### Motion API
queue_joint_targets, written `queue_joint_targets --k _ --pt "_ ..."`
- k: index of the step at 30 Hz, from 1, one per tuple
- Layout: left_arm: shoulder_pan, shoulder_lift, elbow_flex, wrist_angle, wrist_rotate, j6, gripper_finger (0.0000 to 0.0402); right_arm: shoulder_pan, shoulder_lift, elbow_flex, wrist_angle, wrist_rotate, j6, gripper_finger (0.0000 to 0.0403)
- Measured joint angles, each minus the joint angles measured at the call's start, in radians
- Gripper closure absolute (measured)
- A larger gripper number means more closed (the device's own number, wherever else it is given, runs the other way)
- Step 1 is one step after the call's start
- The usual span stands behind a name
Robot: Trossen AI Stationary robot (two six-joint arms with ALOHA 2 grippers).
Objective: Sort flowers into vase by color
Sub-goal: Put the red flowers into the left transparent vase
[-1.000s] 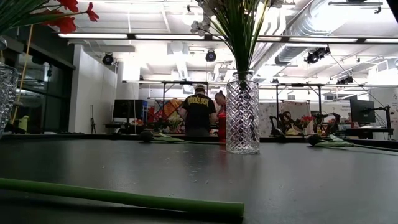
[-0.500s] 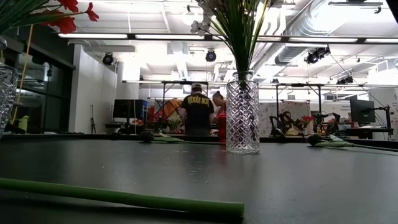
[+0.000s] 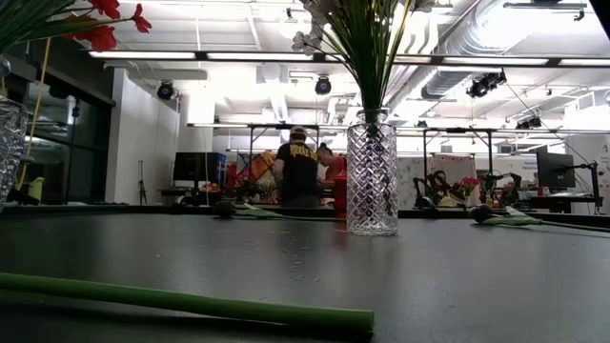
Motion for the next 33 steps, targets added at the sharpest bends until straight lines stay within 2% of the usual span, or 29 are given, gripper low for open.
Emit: queue_joint_targets --k 9,18,23,30,33 --pt "0.000 0.000 0.000 0.009 -0.010 0.047 0.0231 -0.002 0.000 0.000 -0.003 0.052 -0.023 0.0403" --pt "0.016 -0.001 0.000 0.039 -0.021 0.050 0.0268 -0.004 0.000 0.000 -0.003 0.077 -0.027 0.0403" --pt "0.037 -0.001 0.000 0.039 -0.022 0.027 0.0305 -0.004 0.000 0.000 -0.003 0.077 -0.023 0.0403" --pt "0.067 -0.001 0.000 0.039 -0.022 -0.002 0.0388 -0.005 0.000 0.000 -0.002 0.075 -0.019 0.0402" --pt "0.079 -0.005 0.000 0.037 -0.019 -0.006 0.0394 -0.005 0.000 0.000 -0.002 0.068 -0.024 0.0389"
